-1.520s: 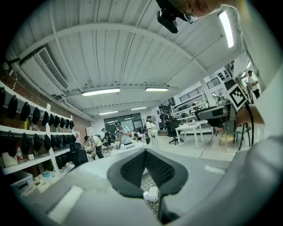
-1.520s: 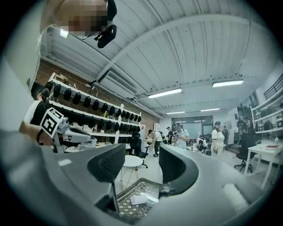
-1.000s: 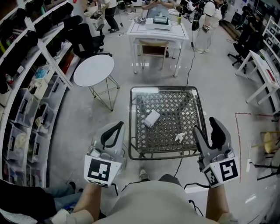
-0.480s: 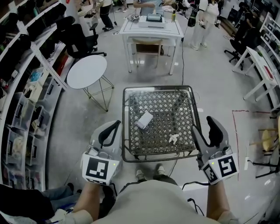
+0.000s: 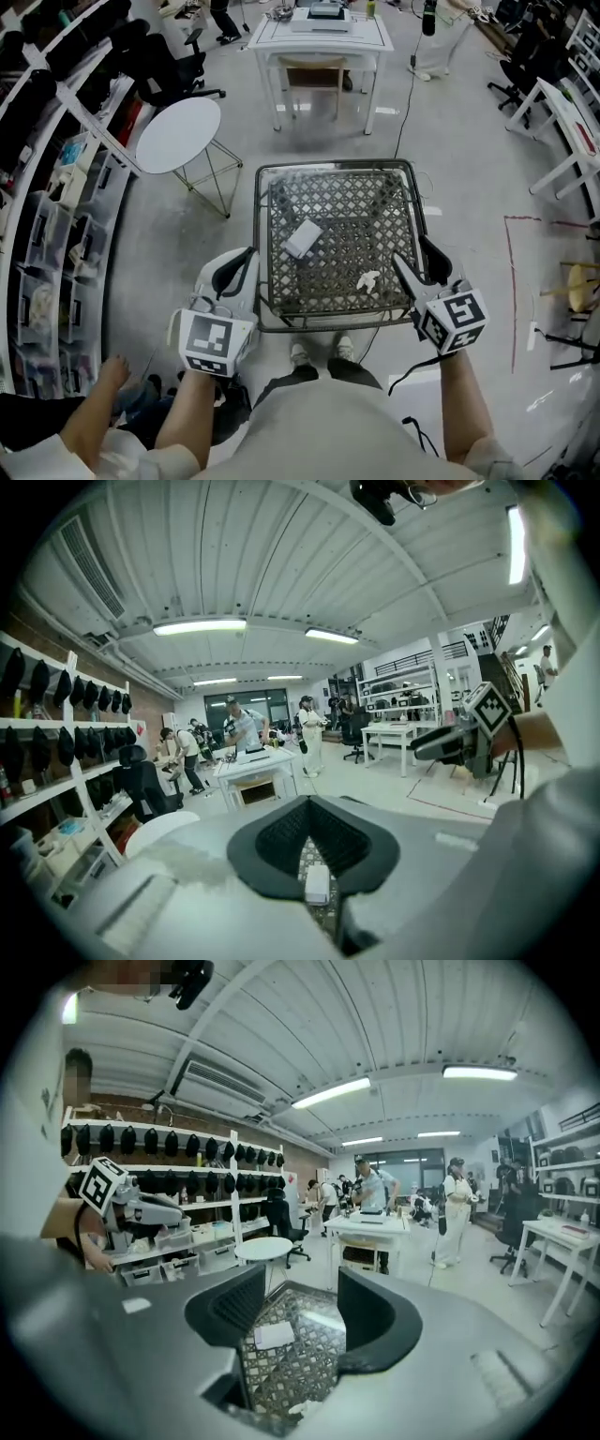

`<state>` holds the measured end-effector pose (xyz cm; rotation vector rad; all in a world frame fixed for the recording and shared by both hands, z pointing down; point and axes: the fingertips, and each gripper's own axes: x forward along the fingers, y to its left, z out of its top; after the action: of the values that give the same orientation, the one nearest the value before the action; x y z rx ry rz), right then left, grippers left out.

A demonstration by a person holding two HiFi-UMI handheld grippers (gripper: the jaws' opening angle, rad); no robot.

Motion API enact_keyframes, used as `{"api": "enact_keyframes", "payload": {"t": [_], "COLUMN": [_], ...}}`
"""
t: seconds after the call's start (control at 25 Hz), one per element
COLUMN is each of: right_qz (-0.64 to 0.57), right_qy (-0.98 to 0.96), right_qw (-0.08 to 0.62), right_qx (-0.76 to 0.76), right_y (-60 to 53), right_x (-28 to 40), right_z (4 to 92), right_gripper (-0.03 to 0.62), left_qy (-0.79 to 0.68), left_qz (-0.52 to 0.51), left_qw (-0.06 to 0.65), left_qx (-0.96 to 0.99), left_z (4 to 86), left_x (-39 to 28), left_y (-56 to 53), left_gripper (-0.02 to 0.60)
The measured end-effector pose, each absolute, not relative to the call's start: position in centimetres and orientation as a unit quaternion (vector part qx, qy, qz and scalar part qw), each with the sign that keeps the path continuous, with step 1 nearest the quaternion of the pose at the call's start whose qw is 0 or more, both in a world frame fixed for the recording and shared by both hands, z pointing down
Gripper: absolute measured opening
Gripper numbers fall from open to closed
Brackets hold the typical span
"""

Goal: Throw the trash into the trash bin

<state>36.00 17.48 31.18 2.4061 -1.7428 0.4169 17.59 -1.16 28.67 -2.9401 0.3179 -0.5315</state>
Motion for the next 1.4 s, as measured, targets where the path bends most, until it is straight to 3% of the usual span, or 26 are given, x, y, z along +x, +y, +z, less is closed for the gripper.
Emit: {"api": "enact_keyframes", "payload": {"t": [0.28, 0.8, 1.16, 1.32, 1.4], "right_qz": [0.244, 0.379, 0.43, 0.451, 0.458], "right_qy": [-0.573, -0.552, -0.544, -0.538, -0.53], "right_qw": [0.07, 0.183, 0.235, 0.236, 0.238], "right_qx": [0.779, 0.72, 0.681, 0.672, 0.673], "right_y": [16.9, 17.9, 18.0, 17.3, 17.6], "right_x": [37.5, 36.3, 35.6, 35.0, 34.9], "right_z": [42.3, 62.4, 69.7, 71.8, 72.5], "right_gripper": [0.241, 0.241, 0.241, 0.202, 0.15], "left_qy": [0.091, 0.058, 0.053, 0.066, 0.08], "left_qz": [-0.232, -0.355, -0.421, -0.443, -0.446], "left_qw": [0.045, -0.06, -0.1, -0.15, -0.169], "left_qx": [-0.967, -0.931, -0.9, -0.881, -0.875], "left_z": [35.6, 50.1, 57.3, 60.1, 60.7], "left_x": [20.3, 21.0, 19.2, 17.4, 16.9], "left_y": [0.0, 3.6, 4.4, 3.8, 3.8], "left_gripper": [0.002, 0.002, 0.002, 0.002, 0.002]}}
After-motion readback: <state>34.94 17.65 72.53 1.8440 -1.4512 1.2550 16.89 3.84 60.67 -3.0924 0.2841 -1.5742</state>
